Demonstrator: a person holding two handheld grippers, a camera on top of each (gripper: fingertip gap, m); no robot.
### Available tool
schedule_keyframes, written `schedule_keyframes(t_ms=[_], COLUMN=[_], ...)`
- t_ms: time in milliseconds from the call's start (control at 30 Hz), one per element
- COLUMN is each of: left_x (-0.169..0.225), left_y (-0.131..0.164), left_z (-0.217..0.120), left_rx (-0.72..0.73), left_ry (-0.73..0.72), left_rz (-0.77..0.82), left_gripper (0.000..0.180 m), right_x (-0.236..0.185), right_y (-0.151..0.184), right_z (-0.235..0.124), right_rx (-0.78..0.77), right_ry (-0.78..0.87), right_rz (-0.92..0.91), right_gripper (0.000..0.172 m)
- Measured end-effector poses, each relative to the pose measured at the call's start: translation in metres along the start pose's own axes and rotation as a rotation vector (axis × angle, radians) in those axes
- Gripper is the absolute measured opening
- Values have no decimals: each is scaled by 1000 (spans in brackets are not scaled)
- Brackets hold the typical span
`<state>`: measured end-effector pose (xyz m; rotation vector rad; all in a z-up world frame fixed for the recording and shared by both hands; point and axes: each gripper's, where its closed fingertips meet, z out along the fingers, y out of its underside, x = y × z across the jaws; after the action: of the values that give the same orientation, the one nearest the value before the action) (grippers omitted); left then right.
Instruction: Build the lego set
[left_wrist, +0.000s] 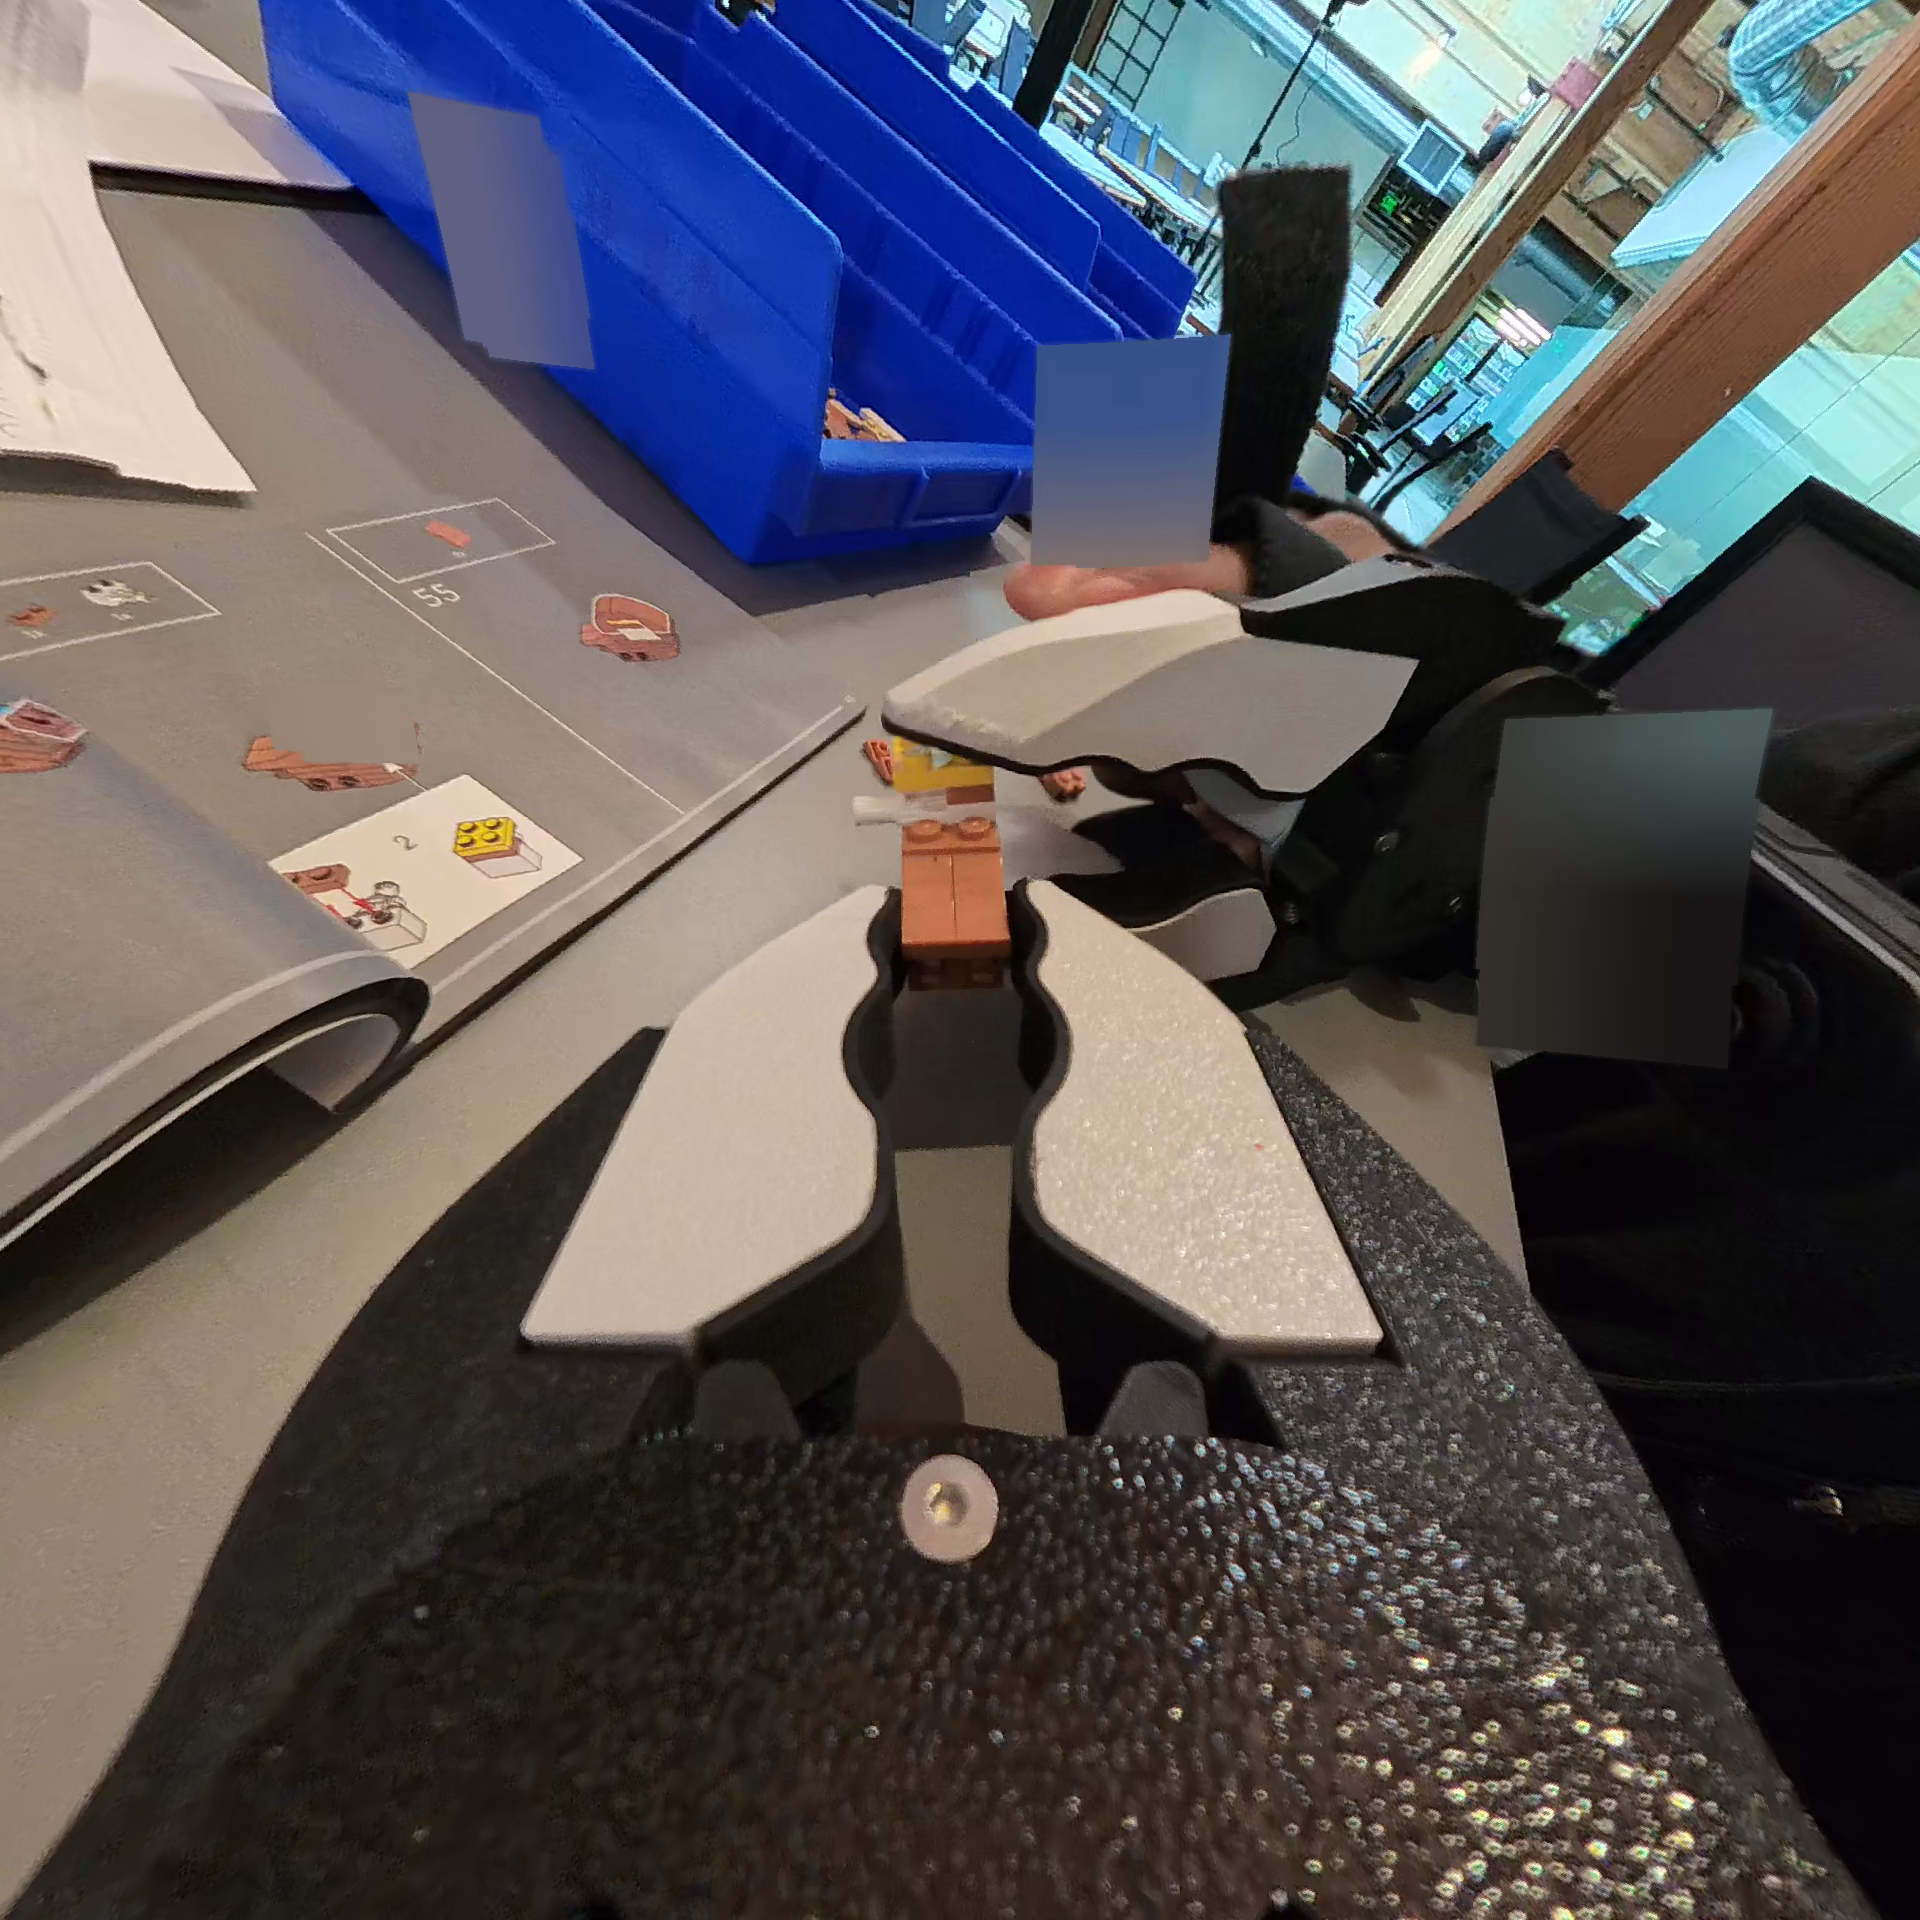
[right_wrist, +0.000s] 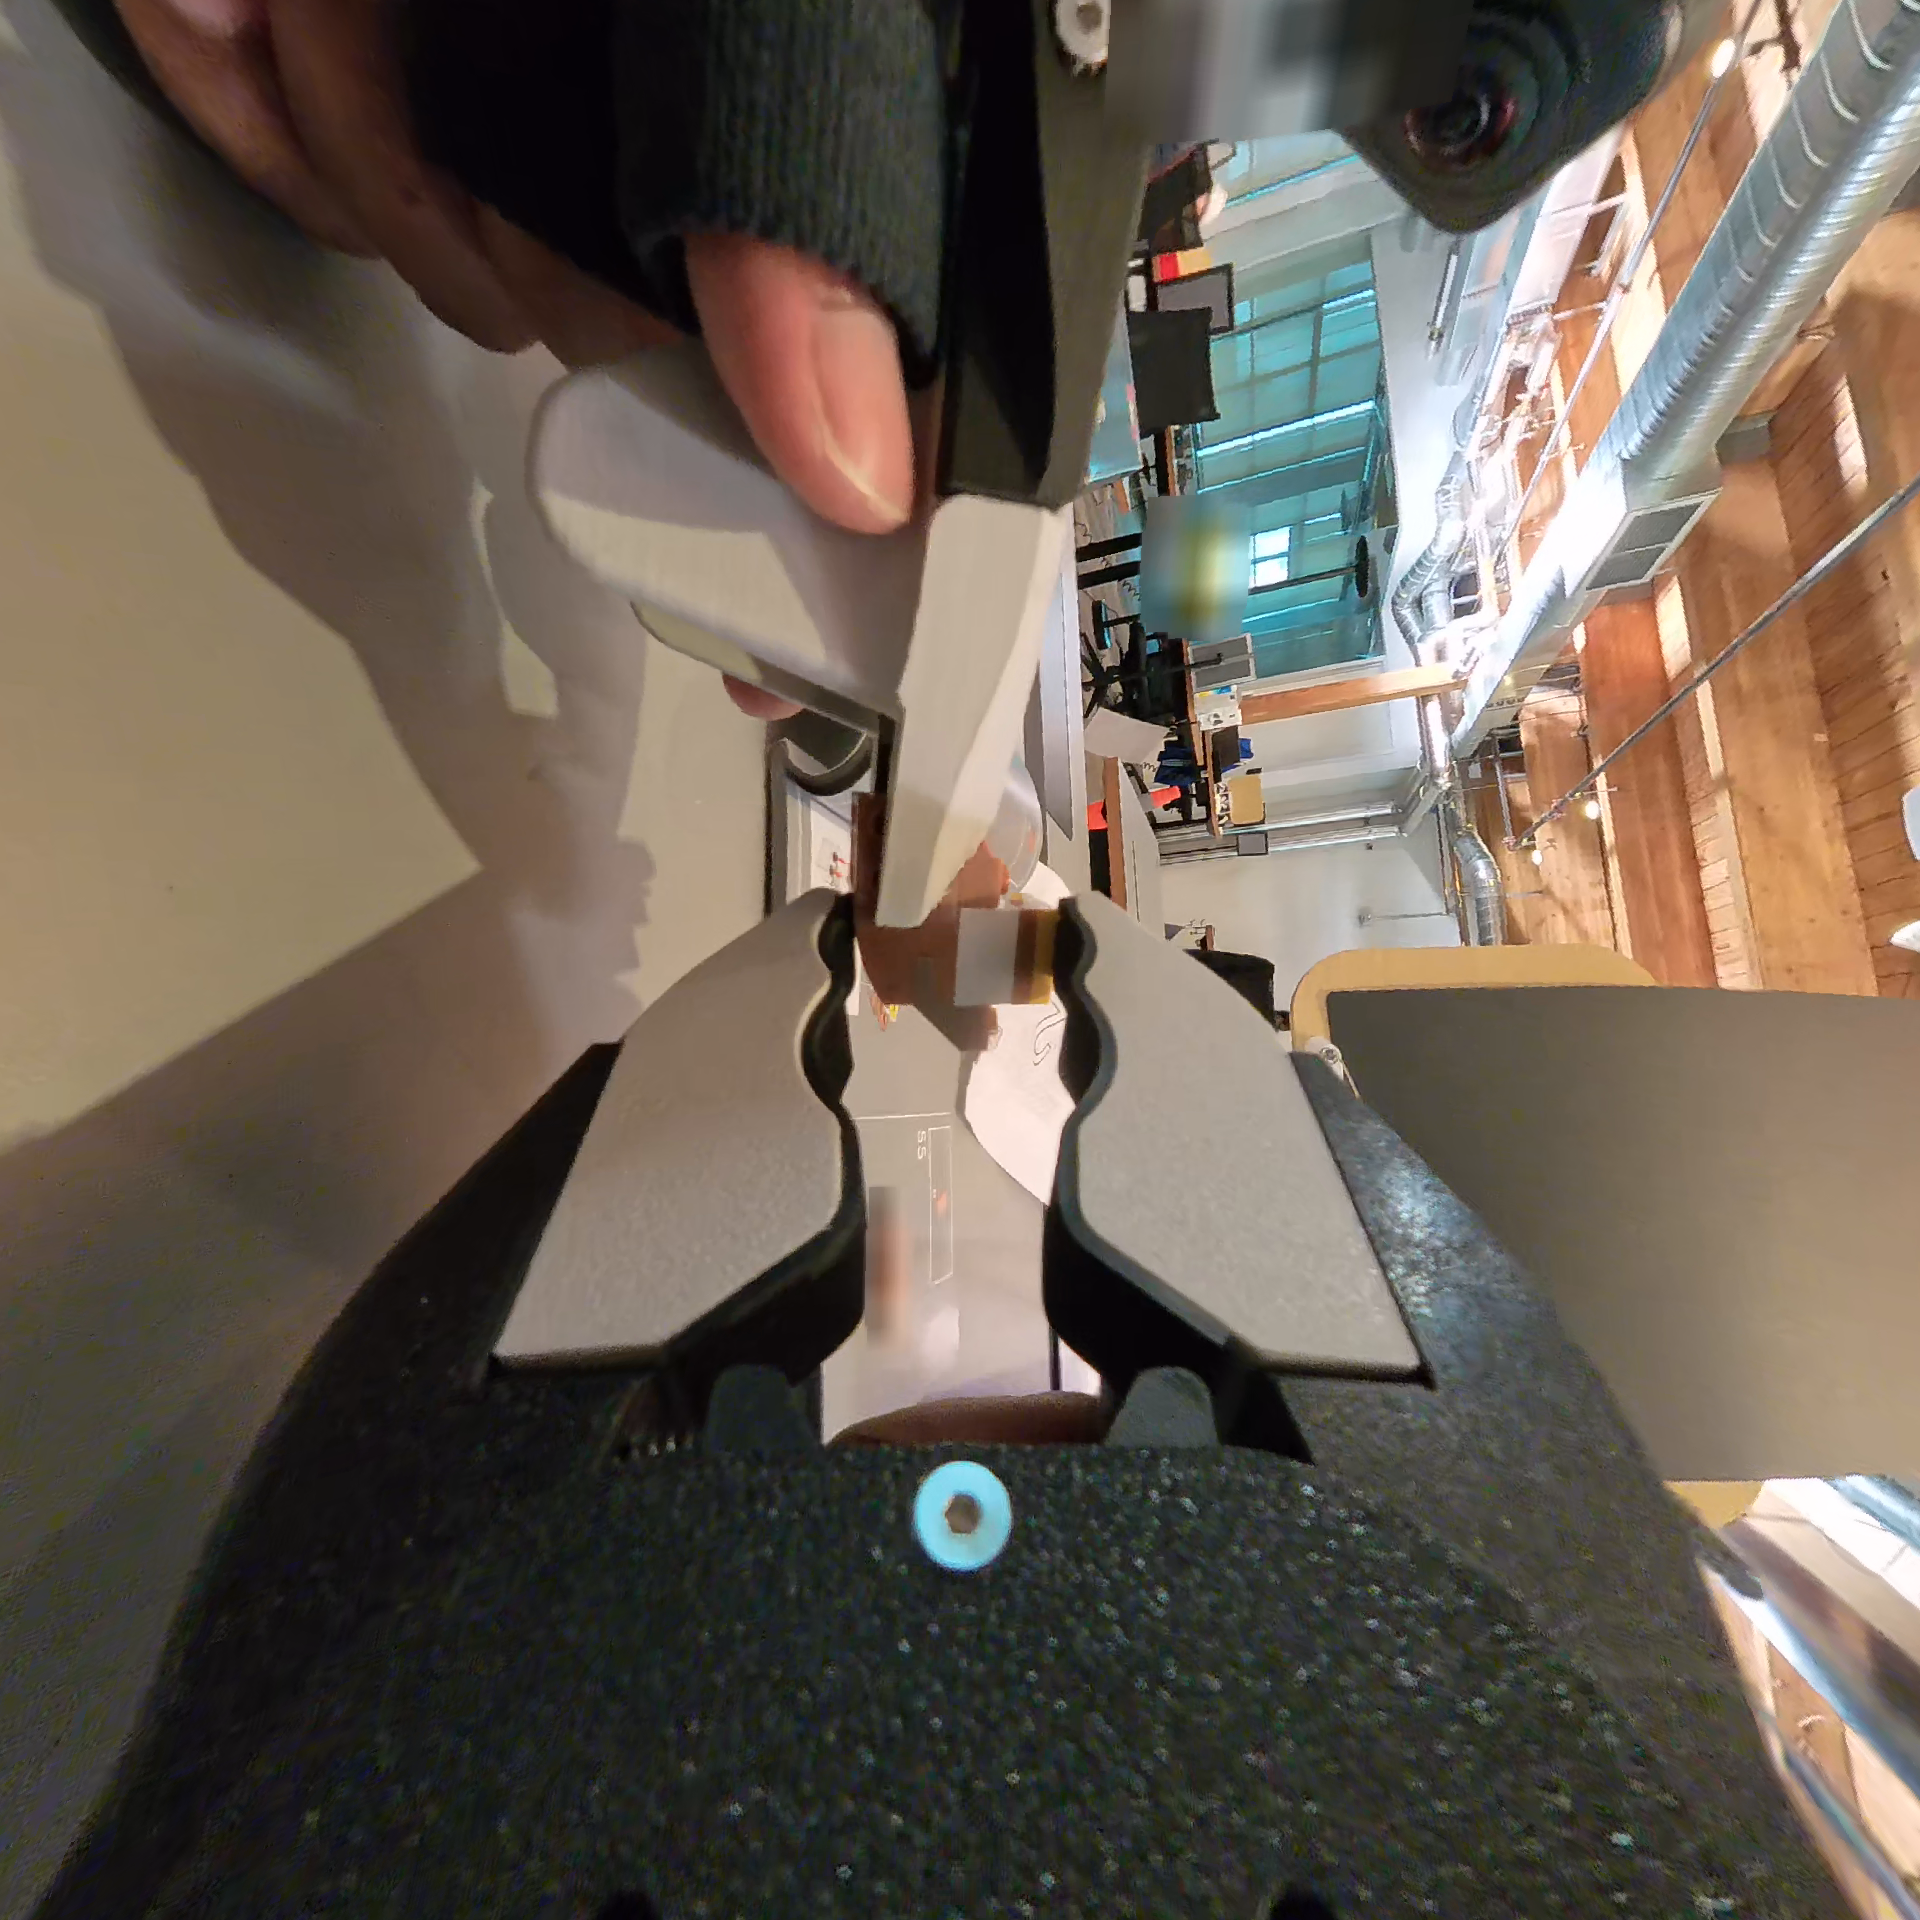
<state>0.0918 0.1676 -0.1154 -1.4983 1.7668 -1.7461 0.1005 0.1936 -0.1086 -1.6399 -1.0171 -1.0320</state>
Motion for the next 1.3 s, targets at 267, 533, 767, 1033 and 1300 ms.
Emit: schedule_keyframes(t_ms=[267,533,767,1033,1300], left_x=[-17,-8,-5,-7,-10], left_y=[-2,-1,-7,-6,-5], left_z=[-7,-3,-4,-3,-3], left_rx=[-40,-71,-14,-5,-3], left_ry=[-182,-224,-198,-194,-194], left_rz=[226,394,323,289,277], left_gripper=[19,18,18,18,18], right_x=[4,2,7,5,5], right_y=[4,0,-1,1,2], right_z=[2,2,0,1,4], right_rx=[-1,13,19,2,-9], right_ry=[48,87,116,86,95], right_rz=[65,-20,-13,-11,4], right_gripper=[67,47,37,37,38])
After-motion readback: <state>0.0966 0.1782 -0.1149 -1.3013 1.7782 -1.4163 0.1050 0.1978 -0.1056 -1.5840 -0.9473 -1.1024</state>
